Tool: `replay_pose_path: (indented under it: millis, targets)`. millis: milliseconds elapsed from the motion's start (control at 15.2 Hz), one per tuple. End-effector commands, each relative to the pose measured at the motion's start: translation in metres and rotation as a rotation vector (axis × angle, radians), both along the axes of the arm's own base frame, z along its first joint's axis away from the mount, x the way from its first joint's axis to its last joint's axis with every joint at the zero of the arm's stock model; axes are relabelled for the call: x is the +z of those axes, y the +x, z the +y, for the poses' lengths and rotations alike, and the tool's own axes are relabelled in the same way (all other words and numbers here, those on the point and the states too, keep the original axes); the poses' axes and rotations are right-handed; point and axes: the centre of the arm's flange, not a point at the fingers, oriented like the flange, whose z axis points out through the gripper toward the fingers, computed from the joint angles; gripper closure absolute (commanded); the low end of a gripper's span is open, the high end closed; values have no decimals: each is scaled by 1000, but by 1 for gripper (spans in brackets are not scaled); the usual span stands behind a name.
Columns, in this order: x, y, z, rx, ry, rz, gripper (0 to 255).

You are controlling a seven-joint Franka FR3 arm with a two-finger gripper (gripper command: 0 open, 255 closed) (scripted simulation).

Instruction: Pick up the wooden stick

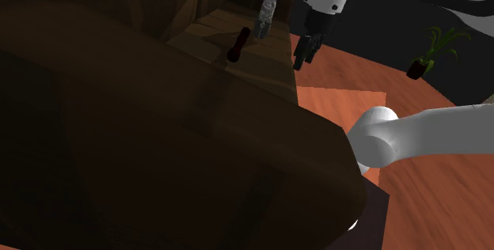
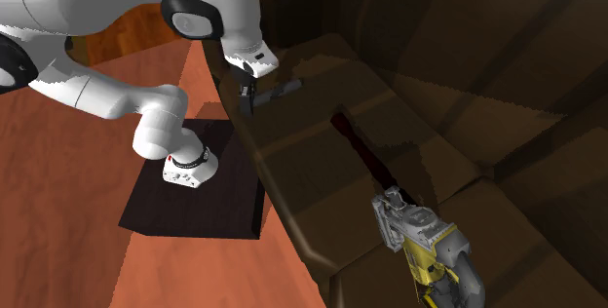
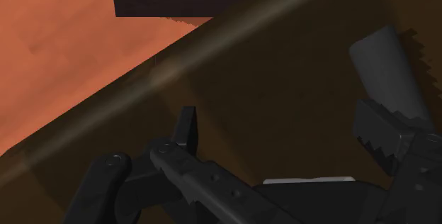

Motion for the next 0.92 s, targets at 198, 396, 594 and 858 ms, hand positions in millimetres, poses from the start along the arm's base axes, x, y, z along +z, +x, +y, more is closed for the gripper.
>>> replay_pose_path:
  millis: [198,396,594,858]
  targets:
    - [-8,38,3,-97,-4,-10,0]
    - [-15,76,1,-194,-8,-19,0]
    - [-21,114,-3,-291,-12,-29,0]
    - [-30,163,-15,-420,-17,-42,0]
